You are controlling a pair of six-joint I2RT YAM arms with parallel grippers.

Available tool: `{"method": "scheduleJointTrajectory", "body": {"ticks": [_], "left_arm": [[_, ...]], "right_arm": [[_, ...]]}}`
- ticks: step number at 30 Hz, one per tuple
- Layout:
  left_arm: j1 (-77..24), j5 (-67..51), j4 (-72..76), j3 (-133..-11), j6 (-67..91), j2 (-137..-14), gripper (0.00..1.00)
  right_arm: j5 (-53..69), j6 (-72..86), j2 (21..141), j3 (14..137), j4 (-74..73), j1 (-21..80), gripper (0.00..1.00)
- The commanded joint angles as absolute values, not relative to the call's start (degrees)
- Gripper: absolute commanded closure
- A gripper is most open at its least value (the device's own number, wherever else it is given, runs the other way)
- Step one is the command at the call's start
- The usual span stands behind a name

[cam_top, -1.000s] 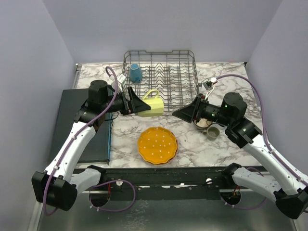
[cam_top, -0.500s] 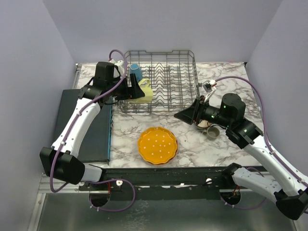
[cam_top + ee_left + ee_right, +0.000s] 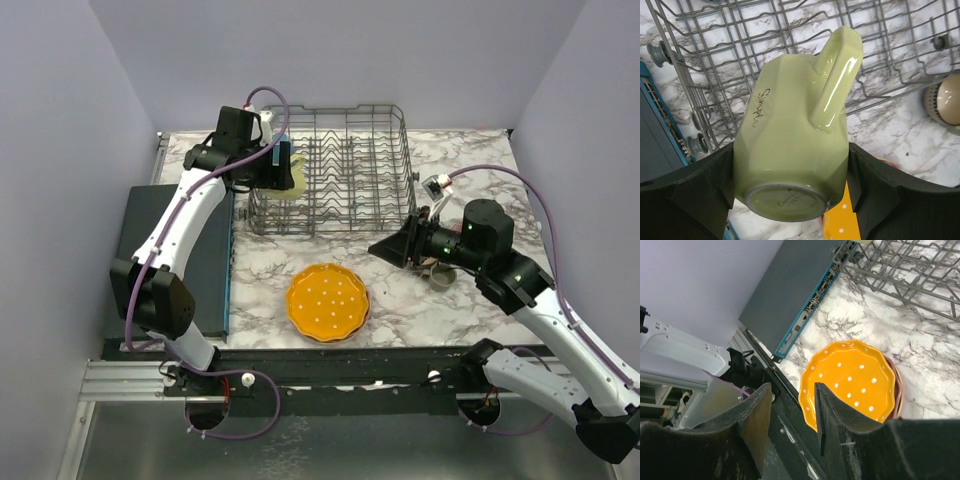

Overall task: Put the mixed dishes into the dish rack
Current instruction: Turn the cup upside down in the dish rack.

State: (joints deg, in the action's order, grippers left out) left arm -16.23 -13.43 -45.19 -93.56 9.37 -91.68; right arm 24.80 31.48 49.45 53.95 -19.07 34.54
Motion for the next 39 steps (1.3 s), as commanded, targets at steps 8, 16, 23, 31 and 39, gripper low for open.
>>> {"method": "scheduleJointTrajectory", "body": {"ticks": [8, 16, 23, 31, 39], "left_arm": [[-16.27, -9.85, -43.42, -100.33, -5.37, -98.73, 1.00], [-16.26, -7.38, -44.14, -104.97, -8.68, -105.23, 1.00], [-16.26, -4.16, -46.54, -110.56, -12.42, -110.97, 1.00], [-16.26, -1.52, -47.68, -116.03, -13.32, -117.30, 0.96], [-16.28, -1.30, -48.87, -120.75, -13.03, -122.36, 0.92]], "right_arm": [[23.44, 29.16, 46.56, 52.59, -24.37, 34.69, 0.54], [23.85, 28.40, 45.88, 51.82, -24.85, 34.67, 0.54], [23.42, 27.34, 45.93, 51.28, -26.13, 34.68, 0.54], [24.01, 27.07, 46.78, 50.32, -25.42, 34.72, 0.54], [23.73, 26.64, 46.97, 49.88, -24.42, 34.71, 0.54]]}}
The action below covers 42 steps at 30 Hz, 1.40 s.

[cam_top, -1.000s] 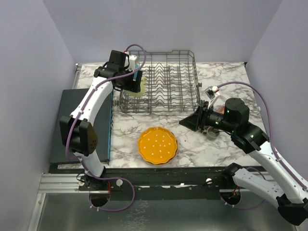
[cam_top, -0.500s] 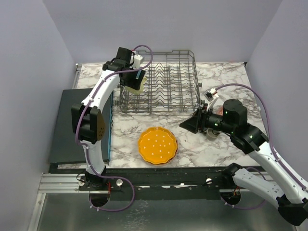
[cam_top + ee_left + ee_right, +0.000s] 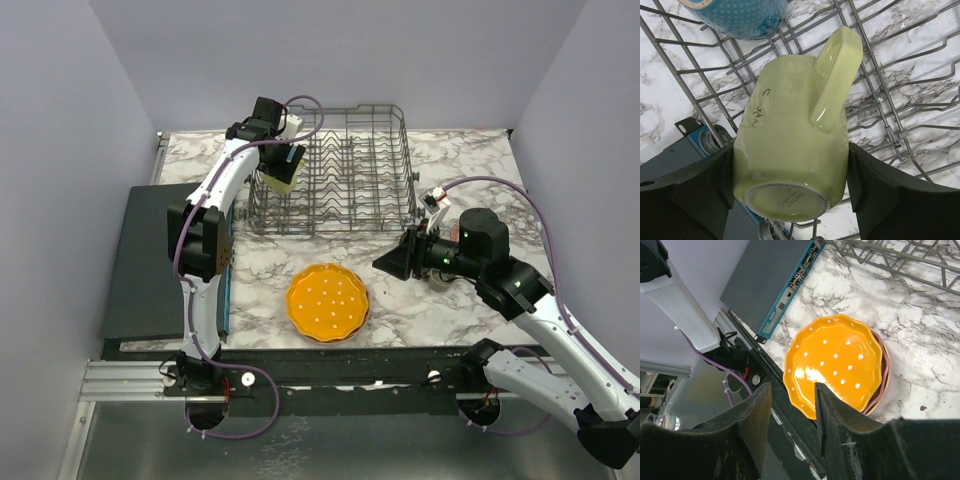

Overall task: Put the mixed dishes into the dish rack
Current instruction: Turn the cup upside down in the dish rack.

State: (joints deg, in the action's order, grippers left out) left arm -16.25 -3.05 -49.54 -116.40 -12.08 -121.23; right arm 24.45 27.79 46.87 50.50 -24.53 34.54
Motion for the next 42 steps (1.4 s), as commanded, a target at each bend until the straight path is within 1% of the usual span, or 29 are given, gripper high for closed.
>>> {"method": "scheduleJointTrajectory", "body": {"ticks": [1, 9, 13, 23, 29, 39, 42], "left_arm": [[-16.22, -1.24, -48.99, -121.18, -13.10, -122.79, 0.91], [-16.28, -0.44, -49.13, -123.63, -13.61, -126.64, 0.88], [-16.26, 2.01, -49.05, -125.18, -13.79, -127.75, 0.85], [-16.17, 2.20, -49.04, -127.41, -14.08, -130.24, 0.79], [-16.09, 1.85, -49.12, -127.44, -14.23, -130.94, 0.75], [-15.82, 2.13, -49.05, -127.66, -14.15, -131.90, 0.73], [-15.82, 2.15, -49.12, -127.83, -14.17, -132.23, 0.71]], "right_arm": [[23.74, 26.64, 46.90, 49.75, -24.32, 34.72, 0.54], [23.59, 26.65, 46.59, 49.06, -24.39, 34.67, 0.54], [23.54, 26.81, 46.93, 48.81, -24.46, 34.65, 0.54], [23.86, 27.30, 48.17, 48.29, -23.36, 34.67, 0.53], [23.91, 27.24, 49.16, 48.34, -22.74, 34.72, 0.51], [24.31, 27.60, 49.45, 47.81, -22.47, 34.65, 0.50], [24.41, 27.60, 49.40, 47.99, -22.68, 34.72, 0.49]]}}
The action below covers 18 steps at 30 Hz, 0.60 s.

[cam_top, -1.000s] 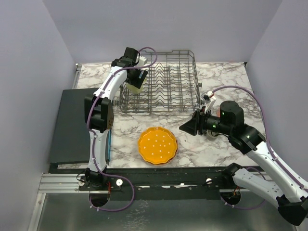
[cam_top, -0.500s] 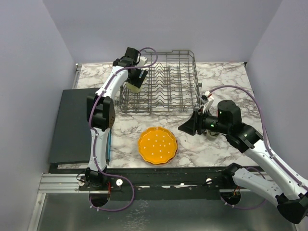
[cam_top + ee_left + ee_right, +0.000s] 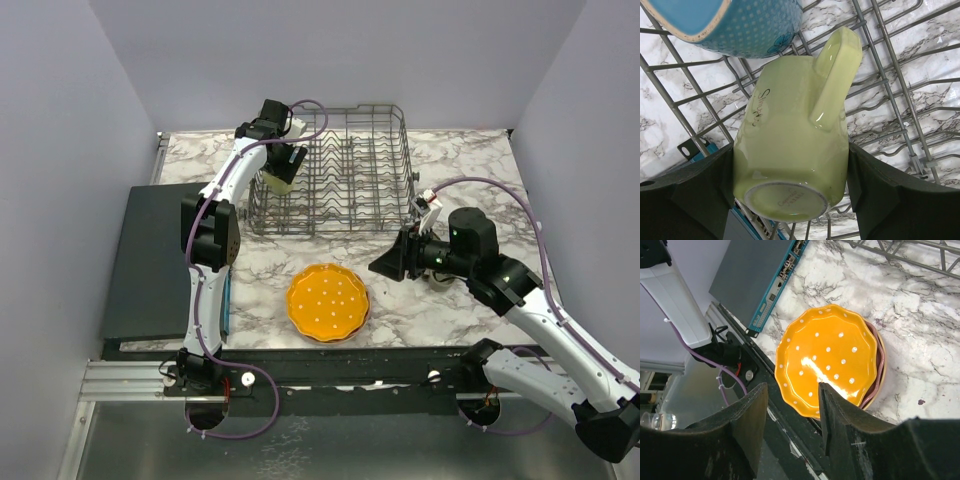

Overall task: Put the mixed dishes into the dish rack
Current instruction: Turn the cup upside down in the dish rack.

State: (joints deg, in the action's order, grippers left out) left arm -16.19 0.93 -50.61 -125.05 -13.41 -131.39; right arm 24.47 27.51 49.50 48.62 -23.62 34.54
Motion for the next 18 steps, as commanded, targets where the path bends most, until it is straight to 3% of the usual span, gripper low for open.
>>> {"method": "scheduleJointTrajectory", "body": {"ticks": [1, 9, 13, 18], "left_arm": [[-15.82, 2.03, -49.13, -127.88, -14.15, -132.17, 0.71], [-15.73, 1.75, -49.04, -128.01, -14.15, -132.36, 0.64], [-15.64, 1.93, -49.04, -127.96, -14.15, -132.46, 0.53], [-15.64, 2.10, -49.04, -128.11, -14.15, -132.54, 0.51]], "right_arm": [[24.30, 27.60, 49.42, 48.09, -22.81, 34.71, 0.48], [24.26, 27.56, 49.80, 48.53, -22.94, 34.68, 0.47], [24.27, 27.38, 49.78, 48.60, -23.24, 34.69, 0.47], [24.11, 27.08, 49.64, 48.72, -23.68, 34.71, 0.47]]}}
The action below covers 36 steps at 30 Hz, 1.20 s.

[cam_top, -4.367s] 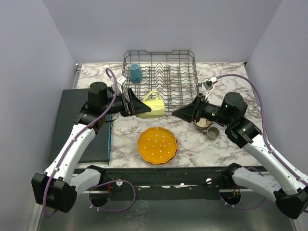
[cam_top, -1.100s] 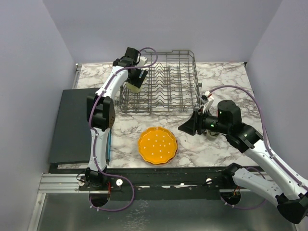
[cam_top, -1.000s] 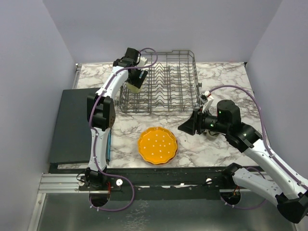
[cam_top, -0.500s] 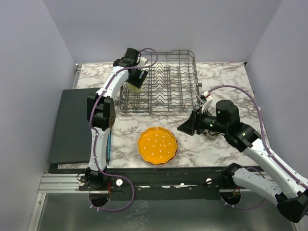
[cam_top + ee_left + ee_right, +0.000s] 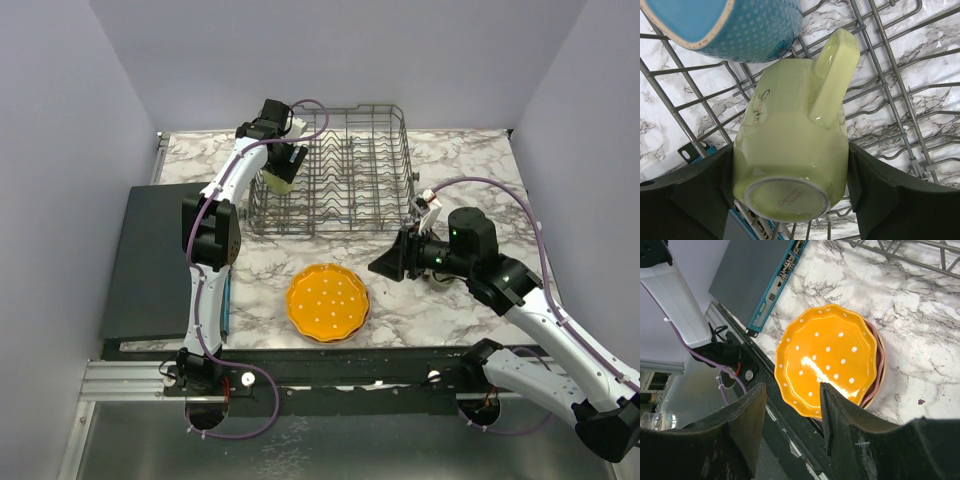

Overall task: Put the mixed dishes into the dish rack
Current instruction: Turn the cup upside down in the dish rack.

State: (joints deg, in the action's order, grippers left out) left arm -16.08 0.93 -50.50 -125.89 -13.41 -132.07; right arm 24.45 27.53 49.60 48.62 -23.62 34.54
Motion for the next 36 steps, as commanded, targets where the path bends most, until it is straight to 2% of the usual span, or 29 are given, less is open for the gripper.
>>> {"method": "scheduleJointTrajectory", "body": {"ticks": [1, 2, 3, 4, 19, 36], "left_arm": [[-15.64, 2.26, -49.04, -128.07, -14.15, -132.46, 0.49], [-15.64, 2.28, -49.04, -128.05, -14.15, -132.32, 0.45], [-15.64, 2.33, -49.04, -128.04, -14.15, -132.30, 0.15], [-15.64, 2.46, -49.04, -128.00, -14.22, -132.11, 0.02], [-15.64, 3.07, -48.95, -128.07, -13.62, -130.27, 0.01], [-17.75, 2.53, -48.78, -122.99, -12.75, -122.41, 0.01]], "right_arm": [[24.02, 27.10, 49.62, 48.81, -23.68, 34.71, 0.47], [24.03, 27.08, 49.65, 48.67, -23.58, 34.69, 0.47], [24.06, 27.13, 49.65, 48.53, -23.41, 34.71, 0.47], [24.04, 27.24, 49.63, 48.40, -23.24, 34.67, 0.47], [24.33, 27.86, 48.80, 48.23, -23.42, 34.72, 0.47], [19.82, 26.98, 47.47, 50.89, -28.47, 34.68, 0.46]]}}
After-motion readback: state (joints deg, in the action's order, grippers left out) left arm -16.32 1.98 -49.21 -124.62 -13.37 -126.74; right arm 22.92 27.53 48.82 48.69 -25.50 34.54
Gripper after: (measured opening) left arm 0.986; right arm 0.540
